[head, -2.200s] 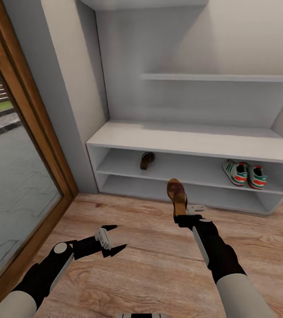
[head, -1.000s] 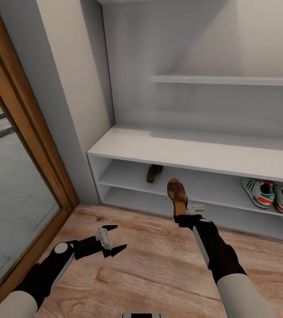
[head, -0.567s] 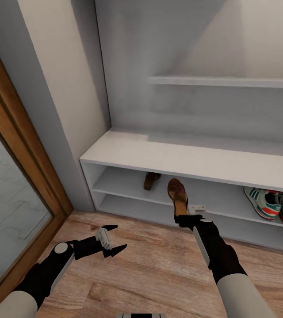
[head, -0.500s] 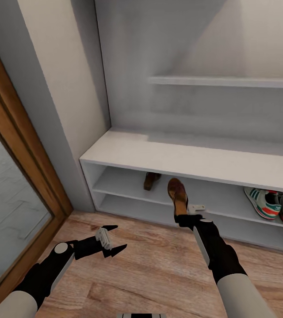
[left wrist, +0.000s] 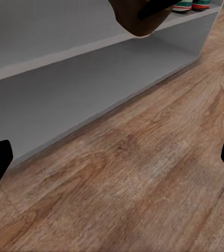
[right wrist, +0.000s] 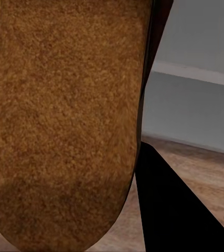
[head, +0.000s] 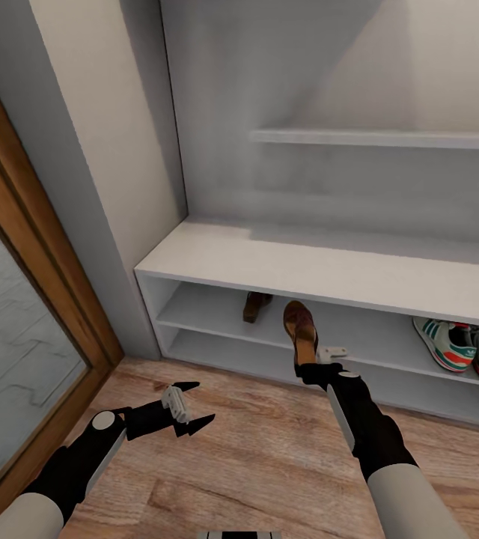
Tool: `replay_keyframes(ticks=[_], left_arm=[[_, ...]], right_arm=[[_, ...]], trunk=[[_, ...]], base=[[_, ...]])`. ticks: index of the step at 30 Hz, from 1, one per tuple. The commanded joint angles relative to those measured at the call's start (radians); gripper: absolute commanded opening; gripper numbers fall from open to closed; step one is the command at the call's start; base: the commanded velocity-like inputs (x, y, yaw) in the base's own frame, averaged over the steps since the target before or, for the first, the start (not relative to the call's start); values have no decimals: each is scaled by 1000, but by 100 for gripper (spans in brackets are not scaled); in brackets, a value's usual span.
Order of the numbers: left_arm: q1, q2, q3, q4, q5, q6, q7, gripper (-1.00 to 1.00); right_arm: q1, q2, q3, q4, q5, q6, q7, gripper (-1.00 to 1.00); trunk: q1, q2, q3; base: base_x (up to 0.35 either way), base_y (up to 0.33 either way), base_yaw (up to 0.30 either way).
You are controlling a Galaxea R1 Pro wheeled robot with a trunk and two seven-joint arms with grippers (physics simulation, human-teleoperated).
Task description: Pick up the two gym shoes and the two sandals from the corridor floor and place them onto the hallstand (shoe rack) in the corridor, making sure they are on the rack and not on the floor. Arrange them so the two gym shoes are next to each other and the two sandals are next to each other.
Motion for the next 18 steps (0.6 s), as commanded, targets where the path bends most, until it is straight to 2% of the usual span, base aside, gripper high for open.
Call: replay_keyframes(ticks=[1, 6, 18], left_arm=[[-1, 1, -6, 1, 6, -3, 0, 100], [-1, 3, -33, 1, 6, -3, 0, 100], [-1, 3, -37, 1, 6, -3, 0, 100]], right_arm=[[0, 1, -1, -1, 1, 6, -1, -100], [0, 1, -1, 0, 0, 5, -1, -100], [0, 1, -1, 0, 0, -9, -1, -100]], trunk=[[0, 0, -1], [0, 0, -1], [0, 0, -1]], base=[[0, 0, 0], [0, 0, 0], [10, 0, 0]])
